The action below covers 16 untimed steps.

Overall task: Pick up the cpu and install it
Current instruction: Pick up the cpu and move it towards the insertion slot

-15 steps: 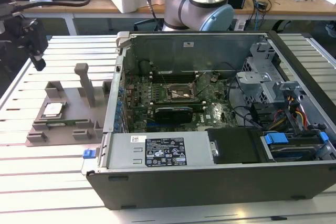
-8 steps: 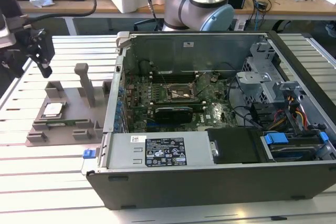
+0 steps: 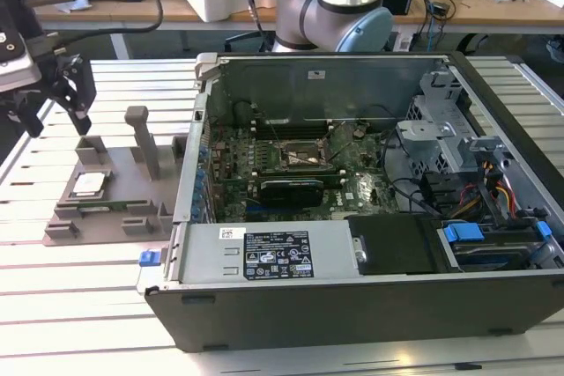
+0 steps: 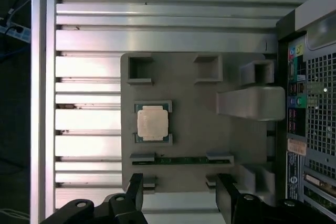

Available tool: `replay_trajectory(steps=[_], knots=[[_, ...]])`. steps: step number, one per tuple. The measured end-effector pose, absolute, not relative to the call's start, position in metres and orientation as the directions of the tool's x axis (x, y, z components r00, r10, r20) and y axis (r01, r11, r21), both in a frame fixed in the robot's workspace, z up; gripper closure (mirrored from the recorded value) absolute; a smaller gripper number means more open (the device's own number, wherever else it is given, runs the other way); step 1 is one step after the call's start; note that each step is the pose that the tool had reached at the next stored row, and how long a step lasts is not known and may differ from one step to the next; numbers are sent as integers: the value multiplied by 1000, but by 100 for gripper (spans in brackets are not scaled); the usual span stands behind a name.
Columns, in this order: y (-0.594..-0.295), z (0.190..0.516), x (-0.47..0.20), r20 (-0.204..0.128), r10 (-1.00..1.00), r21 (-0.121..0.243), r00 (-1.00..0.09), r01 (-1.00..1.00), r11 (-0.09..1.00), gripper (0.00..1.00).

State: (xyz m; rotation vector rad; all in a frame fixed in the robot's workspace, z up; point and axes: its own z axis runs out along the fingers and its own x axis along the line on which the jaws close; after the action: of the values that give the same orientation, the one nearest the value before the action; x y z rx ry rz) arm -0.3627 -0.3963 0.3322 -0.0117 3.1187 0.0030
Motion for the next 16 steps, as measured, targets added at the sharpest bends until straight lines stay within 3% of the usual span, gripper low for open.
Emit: replay_trajectory(steps=[16], knots=[[-396,307,-363,-23,-8,2,-1000,-8,1000,34]])
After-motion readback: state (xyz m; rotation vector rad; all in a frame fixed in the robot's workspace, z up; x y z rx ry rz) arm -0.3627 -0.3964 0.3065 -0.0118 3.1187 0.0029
